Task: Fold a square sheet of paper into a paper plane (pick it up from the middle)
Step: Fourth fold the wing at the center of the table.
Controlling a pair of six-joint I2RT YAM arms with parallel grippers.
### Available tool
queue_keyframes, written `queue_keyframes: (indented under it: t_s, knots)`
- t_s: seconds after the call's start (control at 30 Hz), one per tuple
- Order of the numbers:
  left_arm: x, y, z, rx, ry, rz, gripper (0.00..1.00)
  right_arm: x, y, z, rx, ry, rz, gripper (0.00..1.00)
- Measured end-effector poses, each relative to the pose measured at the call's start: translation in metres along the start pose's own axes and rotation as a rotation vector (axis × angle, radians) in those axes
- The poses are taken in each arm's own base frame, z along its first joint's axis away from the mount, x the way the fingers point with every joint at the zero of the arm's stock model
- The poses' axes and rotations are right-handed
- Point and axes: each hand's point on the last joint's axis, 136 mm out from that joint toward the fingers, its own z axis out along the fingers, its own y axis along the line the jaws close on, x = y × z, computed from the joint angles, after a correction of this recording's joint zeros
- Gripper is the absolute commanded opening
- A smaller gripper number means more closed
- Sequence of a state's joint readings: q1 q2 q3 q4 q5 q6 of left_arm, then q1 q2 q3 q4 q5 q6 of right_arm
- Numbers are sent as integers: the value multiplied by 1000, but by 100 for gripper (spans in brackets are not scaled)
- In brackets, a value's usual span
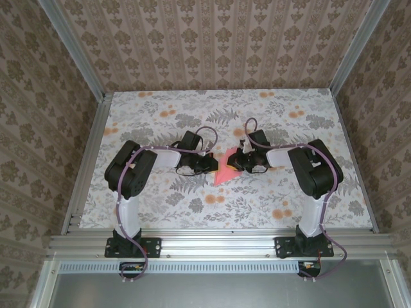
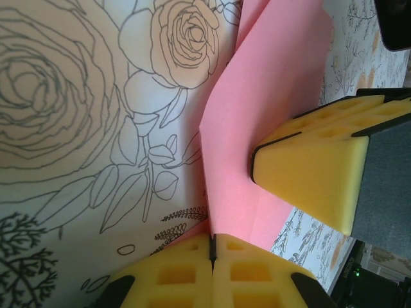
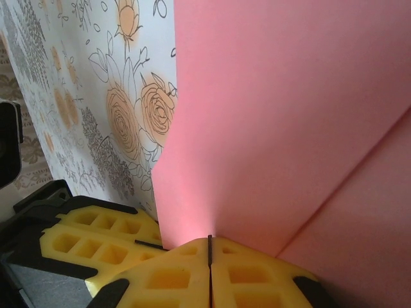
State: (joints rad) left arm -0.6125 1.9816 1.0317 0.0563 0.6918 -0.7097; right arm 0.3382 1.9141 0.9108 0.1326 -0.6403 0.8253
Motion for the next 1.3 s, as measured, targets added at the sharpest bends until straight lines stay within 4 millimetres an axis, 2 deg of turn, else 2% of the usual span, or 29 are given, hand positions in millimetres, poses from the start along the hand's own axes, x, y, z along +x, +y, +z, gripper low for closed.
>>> queue_keyframes:
  t_s: [0.2,0.37,0.47,0.67,0.9,1.07,1.17,1.3]
  knots:
    - [0,0,0,0,0,0,2,1,2,-3,-2,-2,-13,9]
    - [0,0,0,-1,-1,0,2,11,15,-11,-17,-1,-40,9]
    - [0,0,0,-1,-1,0,2,20,21,-7,-23,16,-60,9]
    - [0,0,0,-1,-1,0,2,33,9,9,17,52,-52,9]
    - [0,0,0,-2,-1,0,2,34,10,5,29,48,-62,9]
    - [0,0,0,-2,-1,0,2,41,21,-4,17,49,-82,9]
    - [0,0,0,-2,-1,0,2,47,24,-2,15,62,-93,9]
    - [0,0,0,-2,-1,0,2,54,16,7,32,90,-85,8]
